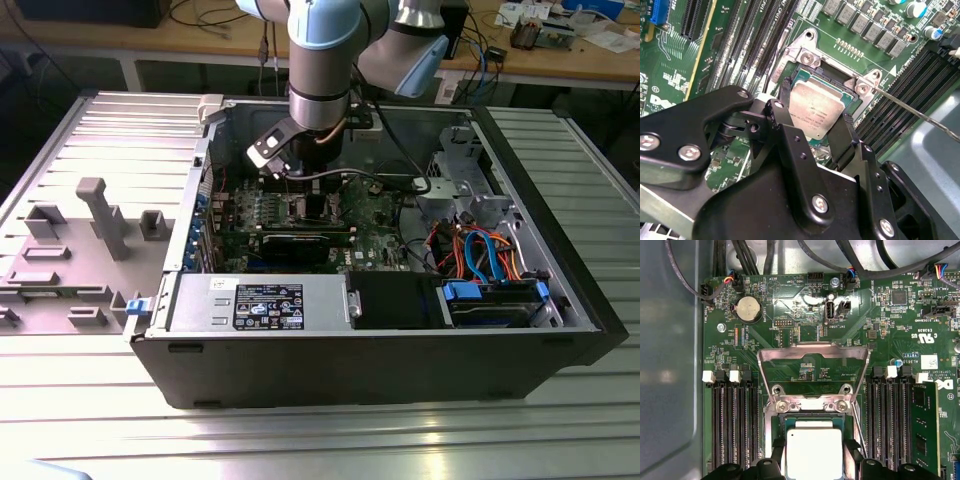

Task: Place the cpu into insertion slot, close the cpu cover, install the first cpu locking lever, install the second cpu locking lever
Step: 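Place the cpu into insertion slot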

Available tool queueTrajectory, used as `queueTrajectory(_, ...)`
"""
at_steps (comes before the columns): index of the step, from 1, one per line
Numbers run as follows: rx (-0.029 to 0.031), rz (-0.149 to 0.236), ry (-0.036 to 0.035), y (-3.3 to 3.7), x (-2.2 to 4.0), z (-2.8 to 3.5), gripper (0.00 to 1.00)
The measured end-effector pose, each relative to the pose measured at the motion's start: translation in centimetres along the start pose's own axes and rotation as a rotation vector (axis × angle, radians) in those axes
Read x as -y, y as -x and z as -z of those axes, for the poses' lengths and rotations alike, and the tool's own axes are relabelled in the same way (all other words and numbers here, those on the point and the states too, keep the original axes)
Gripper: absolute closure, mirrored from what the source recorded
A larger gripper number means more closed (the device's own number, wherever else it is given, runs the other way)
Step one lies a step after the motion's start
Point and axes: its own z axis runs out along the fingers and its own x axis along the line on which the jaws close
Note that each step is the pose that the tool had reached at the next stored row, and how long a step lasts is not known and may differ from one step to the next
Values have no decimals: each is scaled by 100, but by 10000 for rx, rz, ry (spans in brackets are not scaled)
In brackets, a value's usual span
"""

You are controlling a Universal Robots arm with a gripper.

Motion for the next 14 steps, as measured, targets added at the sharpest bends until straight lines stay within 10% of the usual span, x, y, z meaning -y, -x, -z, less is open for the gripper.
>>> queueTrajectory(14, -3, -1, 3, -1, 0, 22, 32)
